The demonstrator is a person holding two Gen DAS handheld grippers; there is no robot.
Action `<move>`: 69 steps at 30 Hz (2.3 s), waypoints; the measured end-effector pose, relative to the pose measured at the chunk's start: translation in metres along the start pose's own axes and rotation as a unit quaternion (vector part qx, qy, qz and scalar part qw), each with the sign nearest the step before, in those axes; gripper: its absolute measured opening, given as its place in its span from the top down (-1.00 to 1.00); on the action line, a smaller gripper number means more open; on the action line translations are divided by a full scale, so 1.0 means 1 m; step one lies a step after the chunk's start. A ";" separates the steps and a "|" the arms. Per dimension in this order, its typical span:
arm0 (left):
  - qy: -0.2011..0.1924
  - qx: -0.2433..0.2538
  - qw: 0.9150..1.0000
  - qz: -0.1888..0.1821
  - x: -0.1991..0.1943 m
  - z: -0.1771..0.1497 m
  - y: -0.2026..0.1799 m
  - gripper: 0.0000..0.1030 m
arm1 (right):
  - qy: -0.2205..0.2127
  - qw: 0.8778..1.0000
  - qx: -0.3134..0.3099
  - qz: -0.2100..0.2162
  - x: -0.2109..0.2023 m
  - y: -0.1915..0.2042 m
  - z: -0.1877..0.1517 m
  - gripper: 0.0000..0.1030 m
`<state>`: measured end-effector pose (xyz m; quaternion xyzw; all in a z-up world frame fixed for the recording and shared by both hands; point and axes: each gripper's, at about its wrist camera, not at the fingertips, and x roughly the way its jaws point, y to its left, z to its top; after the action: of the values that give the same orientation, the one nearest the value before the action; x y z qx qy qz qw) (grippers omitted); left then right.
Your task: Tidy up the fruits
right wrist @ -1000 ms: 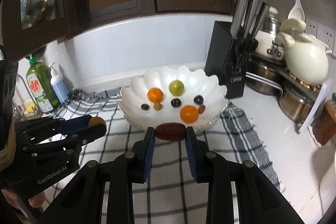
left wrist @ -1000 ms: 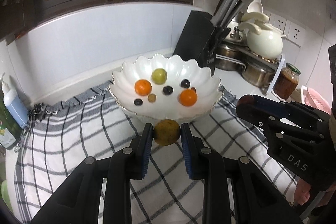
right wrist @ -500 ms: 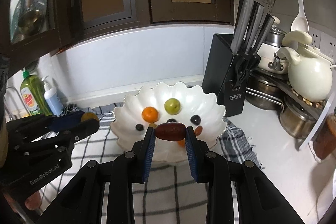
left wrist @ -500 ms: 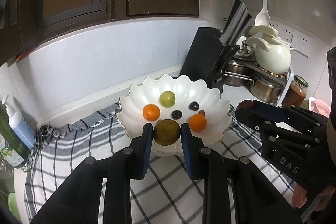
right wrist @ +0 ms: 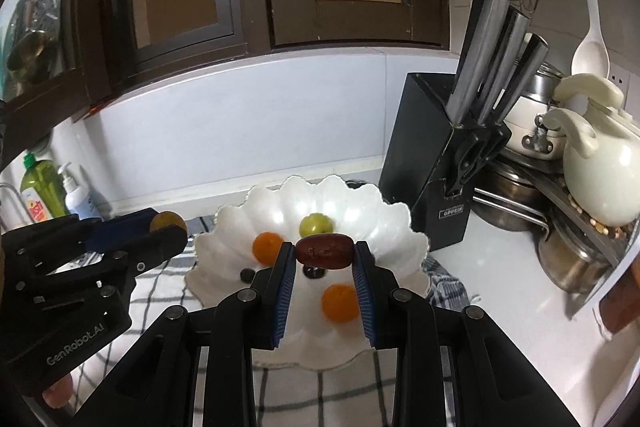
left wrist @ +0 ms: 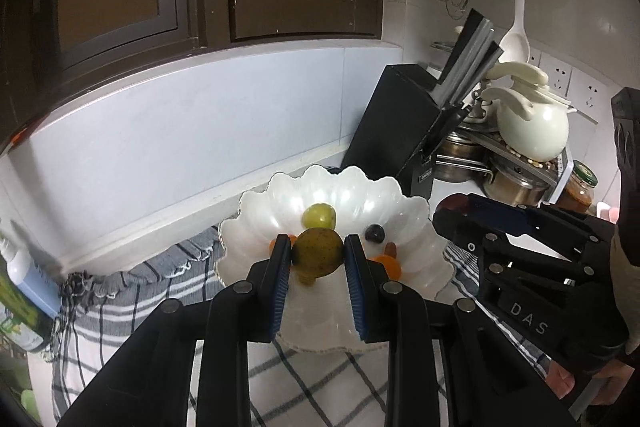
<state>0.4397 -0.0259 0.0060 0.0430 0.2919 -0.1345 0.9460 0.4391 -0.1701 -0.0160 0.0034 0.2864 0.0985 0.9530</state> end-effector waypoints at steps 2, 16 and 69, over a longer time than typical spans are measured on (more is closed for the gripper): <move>0.001 0.002 1.000 -0.002 0.006 0.006 0.000 0.46 | 0.004 1.000 0.000 0.001 0.006 -0.001 0.005 0.41; 0.045 -0.008 0.999 -0.006 0.064 0.033 0.006 0.46 | 0.061 0.998 0.007 -0.006 0.060 -0.015 0.023 0.41; -0.072 0.009 0.989 0.127 -0.112 -0.047 0.008 -1.00 | -0.050 0.994 0.019 -0.101 -0.109 0.031 -0.046 -0.64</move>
<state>0.3278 0.0147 0.0302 0.0781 0.2139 -0.0187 0.9736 0.3194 -0.1629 0.0070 -0.0026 0.2394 -0.0036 0.9709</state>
